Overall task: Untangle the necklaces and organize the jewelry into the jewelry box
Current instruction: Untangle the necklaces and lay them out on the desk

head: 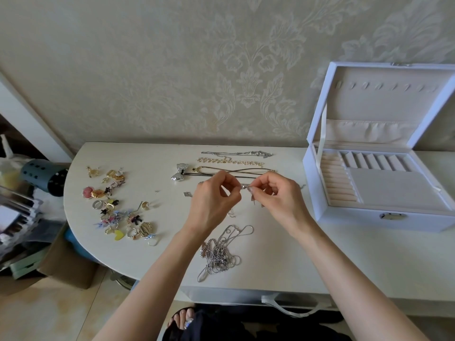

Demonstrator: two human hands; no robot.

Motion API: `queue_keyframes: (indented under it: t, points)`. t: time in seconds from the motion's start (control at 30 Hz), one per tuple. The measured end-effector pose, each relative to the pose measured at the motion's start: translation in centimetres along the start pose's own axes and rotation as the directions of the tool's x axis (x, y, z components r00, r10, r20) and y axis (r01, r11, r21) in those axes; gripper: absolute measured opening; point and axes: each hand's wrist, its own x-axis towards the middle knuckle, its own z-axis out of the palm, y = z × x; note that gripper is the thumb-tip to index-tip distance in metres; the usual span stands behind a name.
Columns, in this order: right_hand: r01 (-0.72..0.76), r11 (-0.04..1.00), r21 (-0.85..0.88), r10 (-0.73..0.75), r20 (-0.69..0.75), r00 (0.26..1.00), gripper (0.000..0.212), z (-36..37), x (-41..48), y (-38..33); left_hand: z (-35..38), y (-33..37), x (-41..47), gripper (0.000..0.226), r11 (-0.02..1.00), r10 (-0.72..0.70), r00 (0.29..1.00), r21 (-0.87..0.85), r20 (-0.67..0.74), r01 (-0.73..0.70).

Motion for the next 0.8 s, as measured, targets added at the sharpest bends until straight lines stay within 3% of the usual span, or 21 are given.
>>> queue_keyframes:
  t: [0.2,0.6,0.8]
  points:
    - [-0.001,1.000,0.016,0.001,-0.009,1.000,0.008,-0.07,0.05,0.08,-0.07,0.16,-0.17,0.006,0.996,-0.018,0.998,-0.082,0.056,0.023]
    - [0.020,1.000,-0.004,-0.020,0.022,1.000,0.009,-0.04,-0.23,-0.35,-0.14,0.21,-0.24,0.005,0.999,0.039,0.996,-0.040,0.083,-0.036]
    - [0.028,0.999,-0.020,-0.028,0.037,0.999,0.007,0.14,-0.22,-0.31,-0.04,0.44,-0.37,0.005,1.000,0.016,0.984,-0.027,0.178,-0.011]
